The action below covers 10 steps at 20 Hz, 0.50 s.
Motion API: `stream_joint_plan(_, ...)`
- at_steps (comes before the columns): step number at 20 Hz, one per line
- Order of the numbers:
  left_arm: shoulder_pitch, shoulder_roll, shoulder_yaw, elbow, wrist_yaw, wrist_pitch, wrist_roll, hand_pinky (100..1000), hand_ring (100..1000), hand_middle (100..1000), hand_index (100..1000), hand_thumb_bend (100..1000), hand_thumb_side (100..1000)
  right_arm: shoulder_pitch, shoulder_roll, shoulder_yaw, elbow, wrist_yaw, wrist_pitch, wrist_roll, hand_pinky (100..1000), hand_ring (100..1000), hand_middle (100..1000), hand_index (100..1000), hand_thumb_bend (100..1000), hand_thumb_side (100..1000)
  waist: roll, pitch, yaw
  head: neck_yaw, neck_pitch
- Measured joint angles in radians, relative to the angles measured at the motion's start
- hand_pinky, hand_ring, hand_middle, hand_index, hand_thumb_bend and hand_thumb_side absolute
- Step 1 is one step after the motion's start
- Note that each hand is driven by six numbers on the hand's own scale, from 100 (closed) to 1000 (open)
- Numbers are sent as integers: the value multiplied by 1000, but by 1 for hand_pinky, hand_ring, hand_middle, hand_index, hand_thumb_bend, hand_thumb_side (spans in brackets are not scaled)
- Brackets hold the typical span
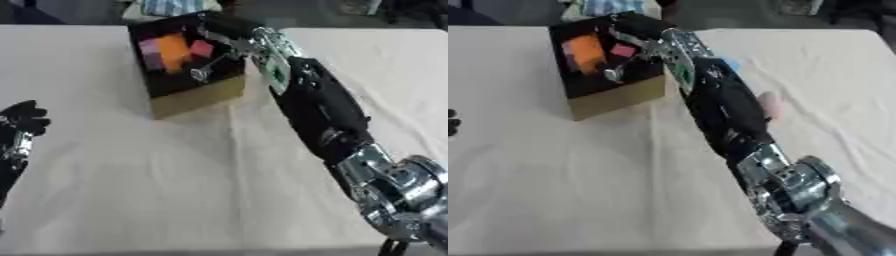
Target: Pick up objects on the table and place them in the box.
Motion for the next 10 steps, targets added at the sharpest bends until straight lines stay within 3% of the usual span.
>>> stream_joint_plan(6, 0, 0, 0, 0, 0, 0, 0, 812, 757, 721, 858, 100, 652, -1, -6, 0, -2, 33, -14, -41, 781, 814, 797, 975, 296, 424, 0, 0, -13, 1, 0)
stream_joint_plan(10, 0, 0, 1, 0, 0, 0, 2, 812, 757, 721, 858, 100, 653, -14, -56, -11, -16, 5, -5, -59, 783, 812, 795, 974, 243, 420, 0, 0, -32, 6, 0)
